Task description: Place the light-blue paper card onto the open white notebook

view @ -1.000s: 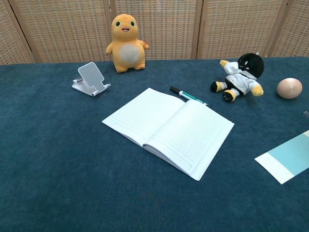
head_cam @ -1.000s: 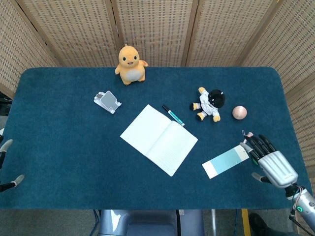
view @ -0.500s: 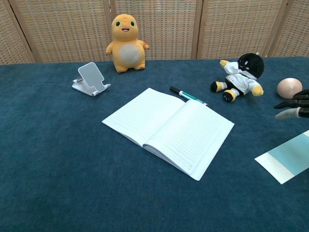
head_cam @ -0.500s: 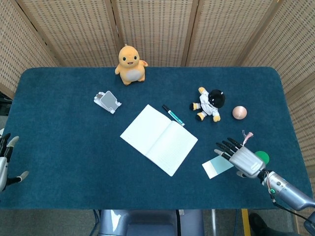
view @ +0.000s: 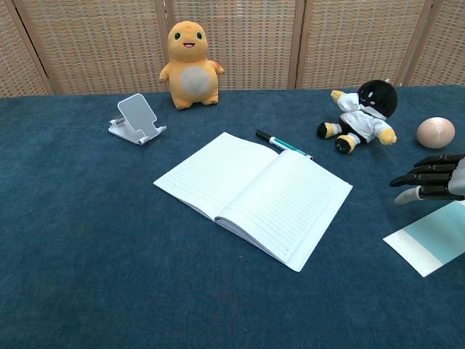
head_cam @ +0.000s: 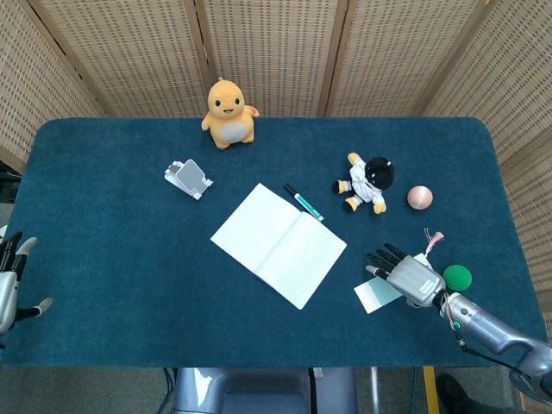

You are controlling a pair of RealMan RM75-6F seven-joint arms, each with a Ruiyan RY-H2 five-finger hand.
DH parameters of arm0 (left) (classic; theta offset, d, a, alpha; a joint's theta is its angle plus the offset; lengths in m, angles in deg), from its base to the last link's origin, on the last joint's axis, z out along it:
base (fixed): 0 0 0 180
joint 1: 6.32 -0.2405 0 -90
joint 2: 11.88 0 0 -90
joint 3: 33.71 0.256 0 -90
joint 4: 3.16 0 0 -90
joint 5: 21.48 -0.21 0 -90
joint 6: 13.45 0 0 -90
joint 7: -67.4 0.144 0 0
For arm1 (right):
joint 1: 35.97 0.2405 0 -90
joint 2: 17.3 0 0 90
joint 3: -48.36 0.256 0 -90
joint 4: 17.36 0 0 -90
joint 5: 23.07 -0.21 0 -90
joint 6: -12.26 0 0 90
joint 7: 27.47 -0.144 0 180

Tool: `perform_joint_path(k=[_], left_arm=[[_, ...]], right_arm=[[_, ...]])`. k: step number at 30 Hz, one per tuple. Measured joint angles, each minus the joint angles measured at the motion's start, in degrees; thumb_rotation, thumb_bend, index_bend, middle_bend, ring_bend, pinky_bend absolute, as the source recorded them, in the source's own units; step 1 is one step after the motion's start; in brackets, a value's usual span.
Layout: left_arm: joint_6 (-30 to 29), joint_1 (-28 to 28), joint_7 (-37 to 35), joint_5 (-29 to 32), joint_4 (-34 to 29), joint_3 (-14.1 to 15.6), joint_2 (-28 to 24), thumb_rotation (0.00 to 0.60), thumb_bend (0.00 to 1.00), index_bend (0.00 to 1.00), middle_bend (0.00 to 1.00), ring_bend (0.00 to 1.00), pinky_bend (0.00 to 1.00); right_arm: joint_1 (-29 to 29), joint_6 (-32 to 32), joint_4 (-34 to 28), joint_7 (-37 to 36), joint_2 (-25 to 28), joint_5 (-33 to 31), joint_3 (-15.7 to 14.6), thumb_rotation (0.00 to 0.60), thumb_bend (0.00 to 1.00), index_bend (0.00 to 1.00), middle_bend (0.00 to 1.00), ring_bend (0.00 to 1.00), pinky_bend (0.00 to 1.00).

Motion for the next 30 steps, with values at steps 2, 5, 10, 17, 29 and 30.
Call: perform_joint_path(k=[2, 5, 10, 17, 29, 30], left_arm=[[0.1, 0.1, 0.1, 0.2, 0.0, 0.0, 0.1, 0.600, 0.00, 0.00, 0.00, 0.00, 0.00], [0.3, 0.3, 0.5, 0.3, 0.0, 0.0, 0.2, 0.600, 0.00, 0.00, 0.00, 0.00, 0.00], [0.5, 0.5, 1.0, 0.5, -0.1, 0.1, 0.4, 0.600, 0.00, 0.00, 0.00, 0.00, 0.00], [0.5, 0.7, 1.0, 0.7, 0.0, 0.2, 0.4, 0.600, 0.00, 0.00, 0.00, 0.00, 0.00], [0.3, 0.7, 0.7, 0.3, 0.0, 0.5, 0.4, 0.600, 0.00, 0.00, 0.00, 0.00, 0.00], [0.3, 0.7, 0.7, 0.3, 0.0, 0.5, 0.4, 0.600, 0.00, 0.00, 0.00, 0.00, 0.00]], right_arm=[[0.1, -0.4, 1.0, -0.4, -0.7, 0.1, -0.3, 0.600, 0.00, 0.11, 0.00, 0.00, 0.00], [0.1, -1.4, 2.9, -0.9, -1.7, 0.3, -0.6, 0.600, 0.00, 0.11, 0.00, 0.00, 0.00], [0.4, -1.0, 4.4, -0.8, -2.8, 0.0, -1.4, 0.600, 0.00, 0.16, 0.00, 0.00, 0.00], [0.9, -0.4, 3.8, -0.7, -2.8, -1.2, -1.9, 0.600, 0.00, 0.17, 0.00, 0.00, 0.00], [1.2, -0.9, 3.6, -0.6, -3.5, -2.4, -2.2, 0.600, 0.05, 0.20, 0.00, 0.00, 0.00], [1.3, -1.0, 3.4, -0.6, -3.5, -2.4, -2.3, 0.600, 0.05, 0.20, 0.00, 0.00, 0.00]])
